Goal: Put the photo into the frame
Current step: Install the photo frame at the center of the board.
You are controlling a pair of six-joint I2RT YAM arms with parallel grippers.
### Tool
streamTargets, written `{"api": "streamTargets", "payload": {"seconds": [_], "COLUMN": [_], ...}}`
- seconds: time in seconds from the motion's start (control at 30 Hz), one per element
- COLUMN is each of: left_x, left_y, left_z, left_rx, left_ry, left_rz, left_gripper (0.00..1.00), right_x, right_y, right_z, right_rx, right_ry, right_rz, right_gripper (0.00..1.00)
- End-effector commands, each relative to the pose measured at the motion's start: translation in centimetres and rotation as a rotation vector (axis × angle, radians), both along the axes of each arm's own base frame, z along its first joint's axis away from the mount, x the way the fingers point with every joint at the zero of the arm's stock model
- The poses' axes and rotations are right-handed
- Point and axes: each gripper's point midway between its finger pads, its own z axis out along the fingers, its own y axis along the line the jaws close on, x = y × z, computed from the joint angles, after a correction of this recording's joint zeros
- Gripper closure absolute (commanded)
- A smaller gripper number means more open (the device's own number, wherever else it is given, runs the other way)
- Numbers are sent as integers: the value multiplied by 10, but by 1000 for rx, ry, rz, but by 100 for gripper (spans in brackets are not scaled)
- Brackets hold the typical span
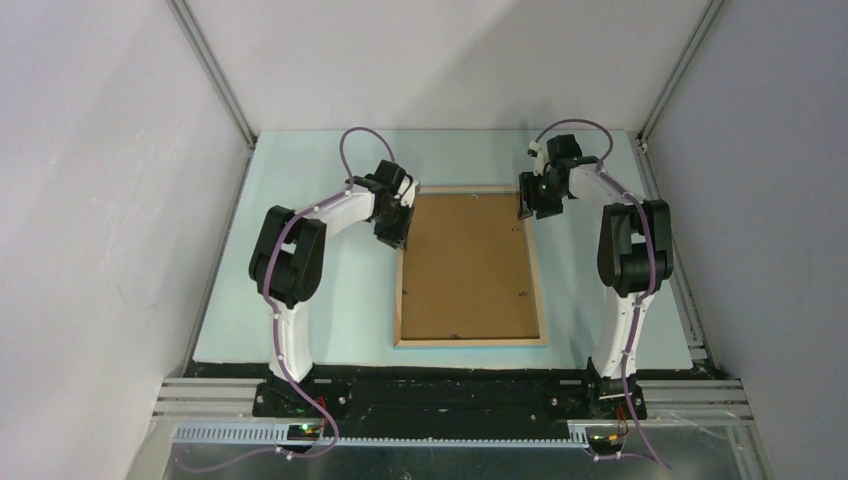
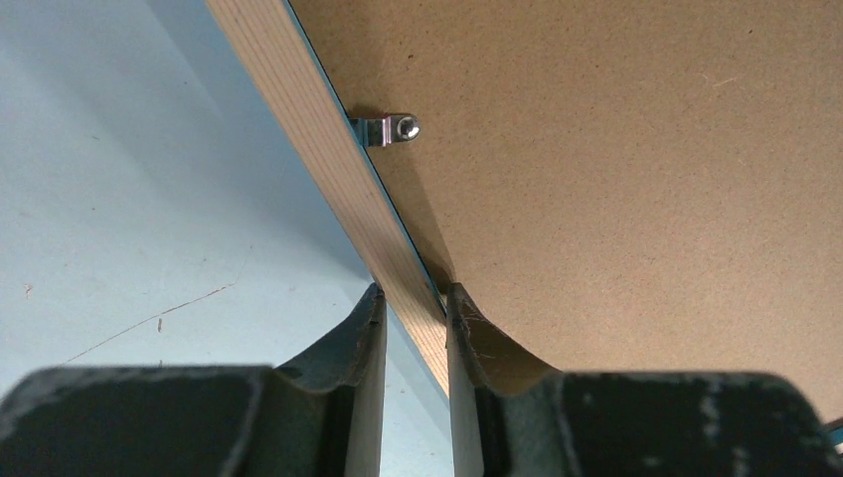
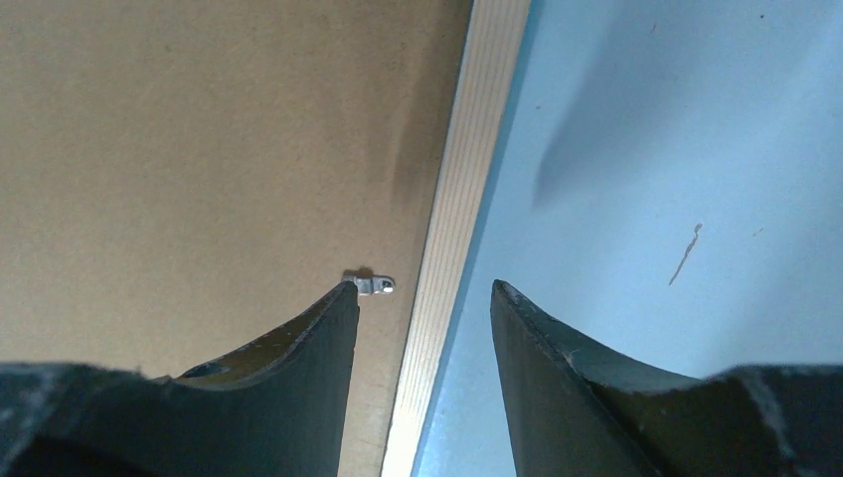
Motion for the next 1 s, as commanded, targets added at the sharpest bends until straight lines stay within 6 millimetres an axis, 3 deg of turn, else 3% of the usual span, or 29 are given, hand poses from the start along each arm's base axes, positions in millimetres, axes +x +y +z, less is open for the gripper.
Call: {"api": "streamTargets", "payload": {"seconds": [0.0, 0.7, 0.97], "left_x": [8, 8, 8], "left_y": [-7, -8, -7], "left_z": [2, 2, 4], "left_rx": [-24, -32, -27], "left_ry": [-28, -26, -32], "left_rz": [-39, -42, -39], "left_gripper": [100, 100, 100], "right_x": [10, 0, -10], "right_y": [0, 17, 16], "right_z": [1, -28, -27], "right_rx": [-27, -54, -58], "right_ry": [2, 71, 74], "right_rz": [-19, 12, 55], "right_gripper": [44, 46, 48]}}
